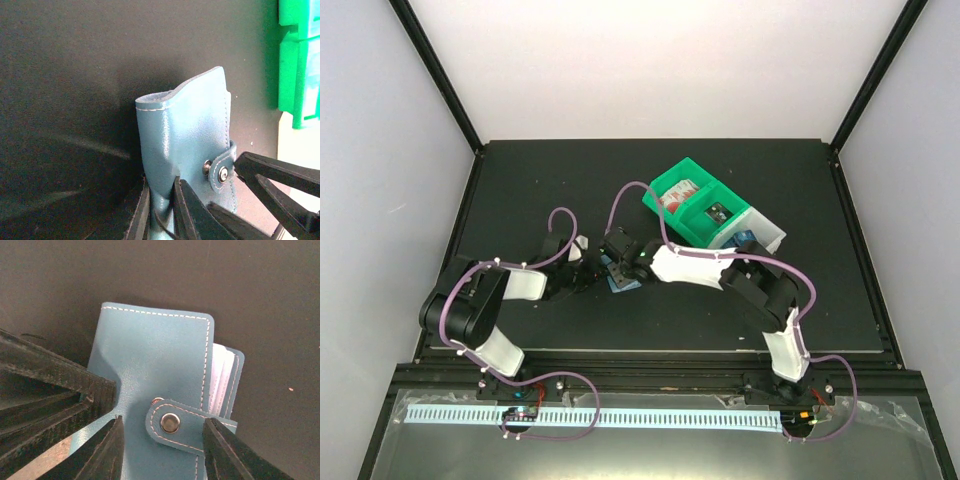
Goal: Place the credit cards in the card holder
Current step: Close the card holder at the center of the board.
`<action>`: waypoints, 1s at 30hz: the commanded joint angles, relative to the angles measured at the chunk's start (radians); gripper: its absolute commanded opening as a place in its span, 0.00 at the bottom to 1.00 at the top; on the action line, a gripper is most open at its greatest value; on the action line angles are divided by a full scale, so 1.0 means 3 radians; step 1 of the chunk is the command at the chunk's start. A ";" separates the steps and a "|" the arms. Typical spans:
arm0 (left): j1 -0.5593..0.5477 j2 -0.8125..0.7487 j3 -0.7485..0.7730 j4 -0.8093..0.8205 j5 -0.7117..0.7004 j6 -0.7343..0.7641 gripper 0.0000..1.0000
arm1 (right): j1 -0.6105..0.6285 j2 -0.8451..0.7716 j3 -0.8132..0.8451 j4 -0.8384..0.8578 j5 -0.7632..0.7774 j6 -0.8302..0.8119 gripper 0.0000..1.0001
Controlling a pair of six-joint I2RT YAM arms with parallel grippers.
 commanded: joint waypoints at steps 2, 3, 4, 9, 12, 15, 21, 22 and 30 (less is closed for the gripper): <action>-0.0042 0.0170 -0.0037 -0.0310 -0.0030 0.0076 0.14 | 0.0143 0.0200 0.0150 -0.0210 0.0566 -0.0235 0.48; -0.0044 0.0170 -0.0037 -0.0308 -0.0026 0.0073 0.15 | 0.0150 0.0219 0.0162 -0.0215 0.0607 -0.0231 0.48; -0.0045 0.0167 -0.0037 -0.0305 -0.0018 0.0068 0.15 | 0.0155 0.0237 0.0171 -0.0224 0.0651 -0.0218 0.48; -0.0042 0.0106 -0.0020 -0.0360 -0.0031 0.0096 0.20 | 0.0156 0.0275 0.0233 -0.0332 0.1110 -0.0021 0.46; -0.0046 0.0054 0.0012 -0.0455 -0.0059 0.0131 0.24 | 0.0153 0.0201 0.0221 -0.0309 0.1232 0.0047 0.41; -0.0043 0.0012 0.0027 -0.0501 -0.0075 0.0151 0.27 | 0.0155 0.0108 0.0183 -0.0243 0.1253 0.0089 0.37; -0.0046 -0.0046 0.0029 -0.0556 -0.0086 0.0164 0.31 | 0.0146 0.0100 0.0233 -0.0337 0.1463 0.0183 0.32; -0.0046 -0.0060 0.0029 -0.0567 -0.0086 0.0166 0.32 | 0.0141 0.0106 0.0240 -0.0348 0.1486 0.0194 0.31; -0.0046 -0.0188 0.0043 -0.0693 -0.0158 0.0202 0.39 | 0.0082 0.0031 0.0218 -0.0158 0.1284 0.0094 0.31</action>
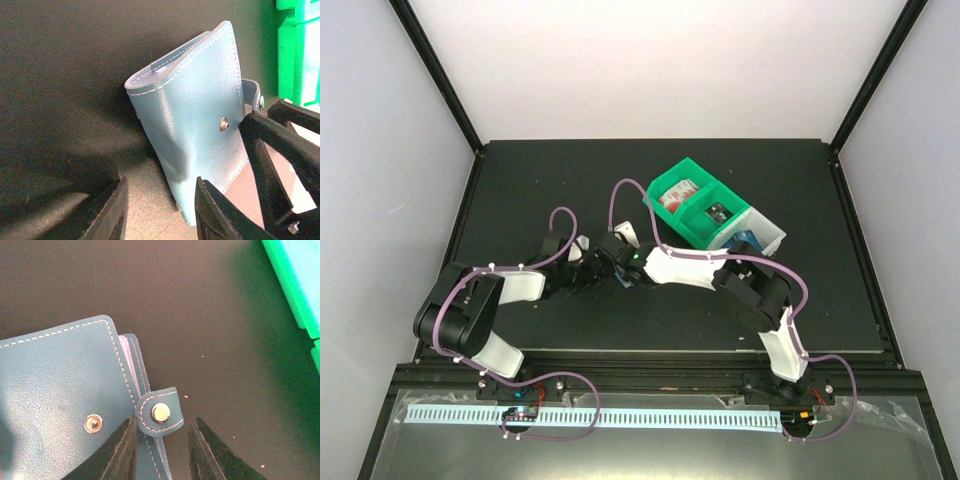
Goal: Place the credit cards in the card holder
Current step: Close the card holder at the center of the board.
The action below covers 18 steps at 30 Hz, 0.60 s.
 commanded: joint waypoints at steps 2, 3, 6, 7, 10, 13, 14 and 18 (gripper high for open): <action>-0.0020 -0.0038 0.0002 -0.0433 -0.0220 0.0087 0.40 | -0.0061 -0.0181 0.0033 0.0184 -0.0063 -0.0050 0.31; -0.0020 -0.0048 0.0005 -0.0442 -0.0229 0.0088 0.40 | -0.0071 -0.0193 0.0038 0.0190 -0.0077 -0.0055 0.31; -0.0020 -0.0078 0.0001 -0.0468 -0.0250 0.0089 0.41 | -0.0105 -0.0225 0.0036 0.0201 -0.0100 -0.0065 0.30; -0.0020 -0.0088 -0.0007 -0.0469 -0.0263 0.0091 0.41 | -0.0111 -0.0233 0.0034 0.0201 -0.0107 -0.0065 0.30; -0.0020 -0.0102 -0.0020 -0.0475 -0.0280 0.0084 0.41 | -0.0129 -0.0236 0.0025 0.0193 -0.0119 -0.0068 0.25; -0.0020 -0.0101 -0.0030 -0.0468 -0.0285 0.0080 0.41 | -0.0134 -0.0220 0.0023 0.0176 -0.0152 -0.0074 0.19; -0.0021 -0.0098 -0.0034 -0.0467 -0.0284 0.0077 0.41 | -0.0133 -0.0213 0.0021 0.0173 -0.0164 -0.0073 0.18; -0.0020 -0.0097 -0.0036 -0.0466 -0.0287 0.0076 0.41 | -0.0135 -0.0190 0.0027 0.0158 -0.0216 -0.0087 0.09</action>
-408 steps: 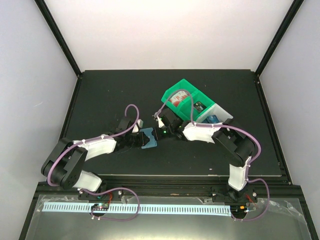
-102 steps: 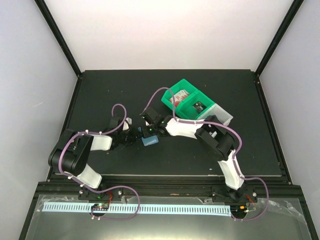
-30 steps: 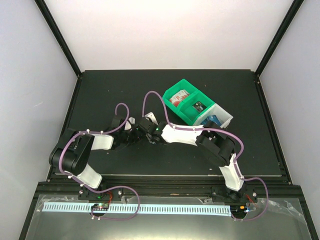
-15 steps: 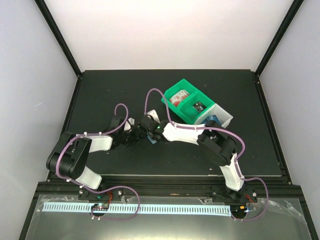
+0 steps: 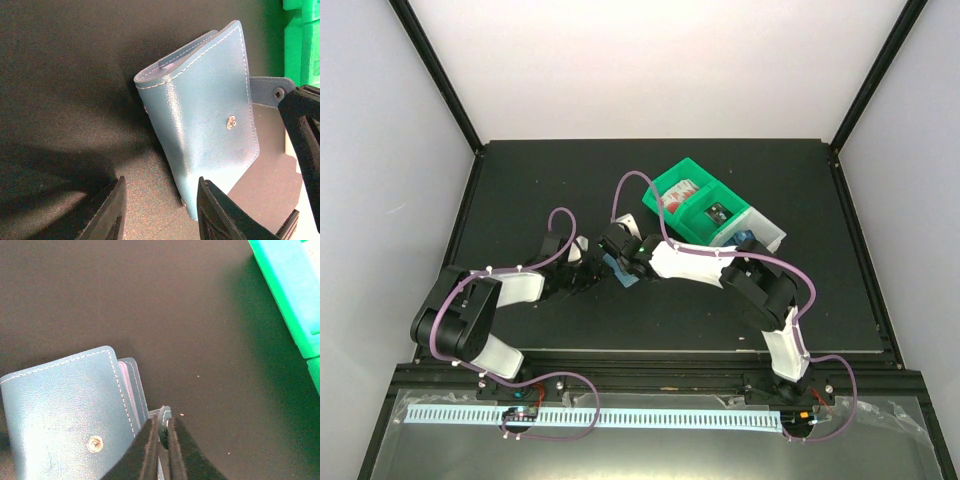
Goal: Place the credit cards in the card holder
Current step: Close the card holder at the center of the board.
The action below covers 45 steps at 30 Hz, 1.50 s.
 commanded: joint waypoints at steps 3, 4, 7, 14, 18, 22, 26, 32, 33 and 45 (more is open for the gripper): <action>-0.0020 0.0003 -0.0036 -0.0291 -0.0182 0.0059 0.41 | -0.0015 -0.0091 0.0026 0.0025 -0.0075 -0.0007 0.01; -0.0019 0.0001 -0.0036 -0.0293 -0.0181 0.0064 0.41 | -0.0015 -0.0105 0.0013 0.0047 -0.0108 -0.0019 0.01; -0.0020 -0.0009 -0.0031 -0.0317 -0.0195 0.0073 0.43 | -0.0029 -0.0162 -0.0058 0.0156 -0.0259 -0.0100 0.01; -0.0020 -0.0180 -0.0056 -0.0405 -0.0313 0.0098 0.53 | -0.0196 -0.0391 -0.0532 0.0678 -0.1070 -0.0434 0.01; -0.0025 -0.0289 -0.0062 -0.0458 -0.0430 0.0114 0.59 | -0.0317 -0.0541 -0.0784 0.0928 -0.1526 -0.0581 0.01; -0.0032 -0.0303 -0.0038 -0.0475 -0.0411 0.0183 0.61 | -0.0437 -0.0629 -0.0976 0.1130 -0.1900 -0.0720 0.01; -0.0044 -0.0239 0.0029 -0.0453 -0.0375 0.0302 0.61 | -0.0540 -0.0693 -0.1076 0.1310 -0.2154 -0.0750 0.01; -0.0043 0.0004 0.0375 -0.0747 -0.0459 0.0433 0.56 | -0.0604 -0.0664 -0.0987 0.1412 -0.2295 -0.0676 0.01; -0.0044 0.0015 0.0397 -0.0753 -0.0514 0.0423 0.56 | -0.0608 -0.0673 -0.0971 0.1415 -0.2291 -0.0650 0.01; -0.0078 0.0312 0.0578 -0.0676 -0.0526 0.0253 0.49 | -0.0738 -0.0495 -0.0704 0.1057 -0.2863 -0.0924 0.01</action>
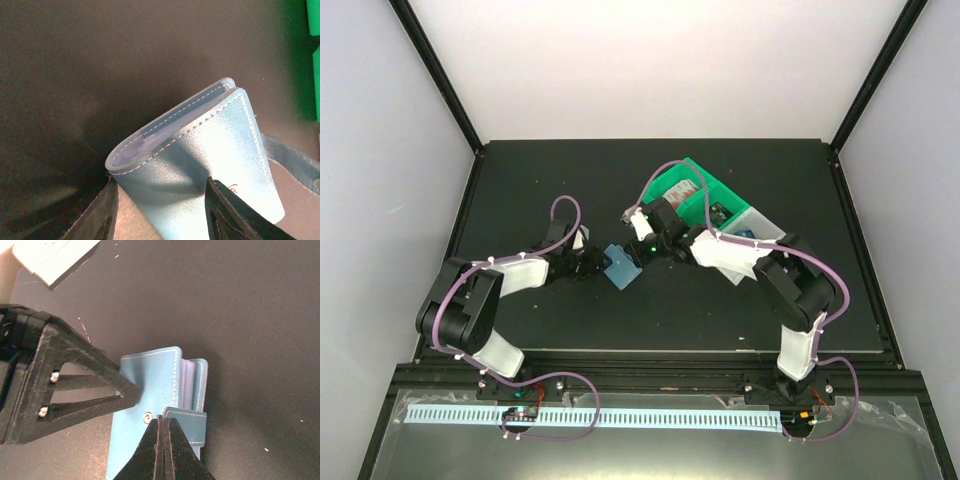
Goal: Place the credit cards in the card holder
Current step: Close the card holder at the center of the board.
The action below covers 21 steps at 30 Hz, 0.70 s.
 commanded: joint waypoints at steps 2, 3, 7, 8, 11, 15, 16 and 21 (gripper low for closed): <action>-0.0053 0.0274 0.0177 -0.0121 -0.0139 -0.0066 0.47 | -0.0037 0.0158 0.0214 -0.0199 -0.0228 -0.0231 0.01; -0.0063 0.0315 0.0201 -0.0134 -0.0166 -0.0075 0.46 | -0.0037 0.0201 0.0262 -0.0244 -0.0225 -0.0261 0.01; -0.0108 0.0406 0.0291 -0.0210 -0.0309 -0.0066 0.38 | -0.0036 0.0276 0.0340 -0.0296 -0.0240 -0.0337 0.01; -0.0117 0.0418 0.0308 -0.0233 -0.0332 -0.0063 0.37 | -0.0033 0.0288 0.0357 -0.0315 -0.0231 -0.0353 0.01; -0.0153 0.0464 0.0368 -0.0312 -0.0420 -0.0042 0.35 | -0.0034 0.0361 0.0435 -0.0430 -0.0142 -0.0409 0.01; -0.0187 0.0575 0.0440 -0.0375 -0.0462 -0.0036 0.34 | -0.0038 0.0410 0.0465 -0.0568 0.0017 -0.0486 0.01; -0.0192 0.0603 0.0447 -0.0381 -0.0469 -0.0033 0.34 | -0.0034 0.0409 0.0462 -0.0596 0.0059 -0.0502 0.01; -0.0208 0.0654 0.0439 -0.0402 -0.0522 -0.0032 0.33 | -0.0034 0.0463 0.0493 -0.0631 0.0099 -0.0515 0.01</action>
